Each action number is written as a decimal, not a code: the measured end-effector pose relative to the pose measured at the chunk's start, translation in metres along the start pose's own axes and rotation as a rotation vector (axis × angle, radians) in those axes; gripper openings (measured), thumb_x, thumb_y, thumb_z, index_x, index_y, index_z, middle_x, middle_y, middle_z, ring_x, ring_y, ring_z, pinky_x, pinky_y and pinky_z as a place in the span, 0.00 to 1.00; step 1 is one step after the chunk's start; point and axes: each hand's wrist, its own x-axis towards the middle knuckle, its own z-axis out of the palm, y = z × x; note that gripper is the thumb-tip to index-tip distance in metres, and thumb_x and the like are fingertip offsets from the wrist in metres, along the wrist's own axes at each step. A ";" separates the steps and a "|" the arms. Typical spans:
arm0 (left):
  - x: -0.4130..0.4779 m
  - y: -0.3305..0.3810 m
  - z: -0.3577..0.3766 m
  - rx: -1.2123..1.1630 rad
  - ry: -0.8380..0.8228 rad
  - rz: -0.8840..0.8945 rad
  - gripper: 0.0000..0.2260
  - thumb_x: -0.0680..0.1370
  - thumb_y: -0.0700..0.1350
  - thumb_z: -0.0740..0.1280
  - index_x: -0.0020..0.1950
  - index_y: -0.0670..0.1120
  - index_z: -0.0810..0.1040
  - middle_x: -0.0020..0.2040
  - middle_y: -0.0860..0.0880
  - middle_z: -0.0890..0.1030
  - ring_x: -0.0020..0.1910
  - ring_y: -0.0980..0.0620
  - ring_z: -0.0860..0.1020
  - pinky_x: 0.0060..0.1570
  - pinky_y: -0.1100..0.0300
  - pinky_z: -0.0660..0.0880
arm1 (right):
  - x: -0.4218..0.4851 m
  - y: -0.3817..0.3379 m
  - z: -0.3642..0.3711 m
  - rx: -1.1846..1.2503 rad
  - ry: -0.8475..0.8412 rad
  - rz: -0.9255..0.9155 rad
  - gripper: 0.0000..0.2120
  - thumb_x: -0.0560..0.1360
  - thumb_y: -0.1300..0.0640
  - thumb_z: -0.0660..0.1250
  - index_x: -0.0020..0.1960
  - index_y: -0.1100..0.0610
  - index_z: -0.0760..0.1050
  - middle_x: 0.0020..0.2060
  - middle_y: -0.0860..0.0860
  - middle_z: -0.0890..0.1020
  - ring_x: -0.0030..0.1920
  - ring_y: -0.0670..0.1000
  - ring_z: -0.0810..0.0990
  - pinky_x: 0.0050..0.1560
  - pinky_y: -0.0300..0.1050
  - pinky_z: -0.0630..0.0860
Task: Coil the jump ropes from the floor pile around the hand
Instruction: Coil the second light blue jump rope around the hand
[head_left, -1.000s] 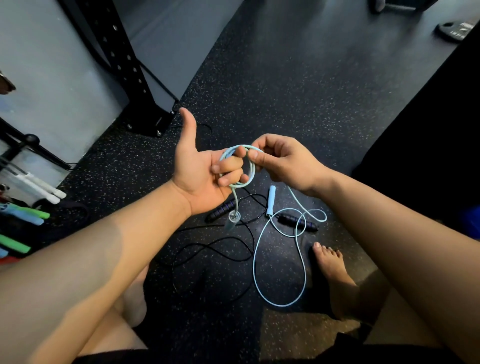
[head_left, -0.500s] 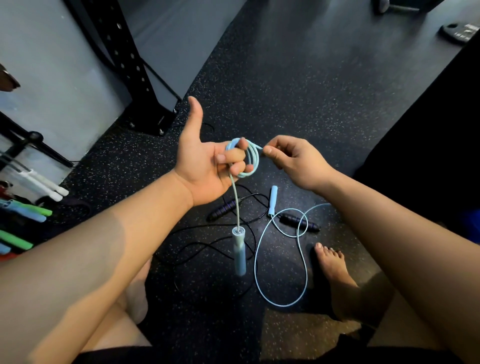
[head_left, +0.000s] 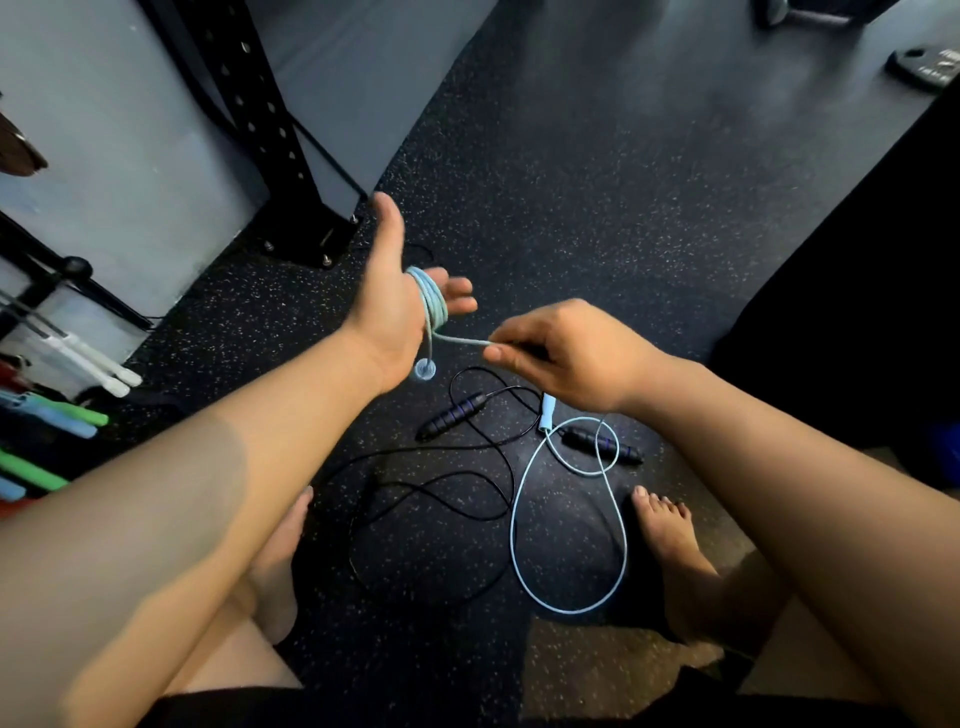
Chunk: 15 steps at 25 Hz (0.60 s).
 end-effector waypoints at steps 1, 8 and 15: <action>-0.001 -0.003 0.001 0.139 -0.081 -0.052 0.51 0.72 0.79 0.42 0.73 0.40 0.70 0.53 0.40 0.83 0.51 0.47 0.84 0.75 0.42 0.65 | 0.001 0.000 -0.003 -0.035 0.058 -0.022 0.16 0.82 0.44 0.61 0.49 0.54 0.81 0.35 0.47 0.81 0.34 0.48 0.77 0.37 0.48 0.75; -0.027 0.001 0.019 0.494 -0.648 -0.254 0.53 0.72 0.77 0.29 0.50 0.36 0.77 0.33 0.42 0.77 0.41 0.42 0.78 0.61 0.49 0.70 | -0.002 0.016 -0.019 0.162 0.279 0.048 0.12 0.76 0.46 0.72 0.46 0.56 0.83 0.39 0.48 0.84 0.39 0.48 0.81 0.40 0.51 0.77; -0.032 0.019 0.017 0.084 -0.655 -0.356 0.48 0.68 0.82 0.34 0.39 0.43 0.74 0.23 0.50 0.64 0.27 0.46 0.70 0.53 0.53 0.74 | -0.007 0.025 -0.006 0.393 0.211 0.290 0.12 0.80 0.48 0.66 0.46 0.56 0.79 0.33 0.58 0.79 0.31 0.52 0.75 0.35 0.51 0.74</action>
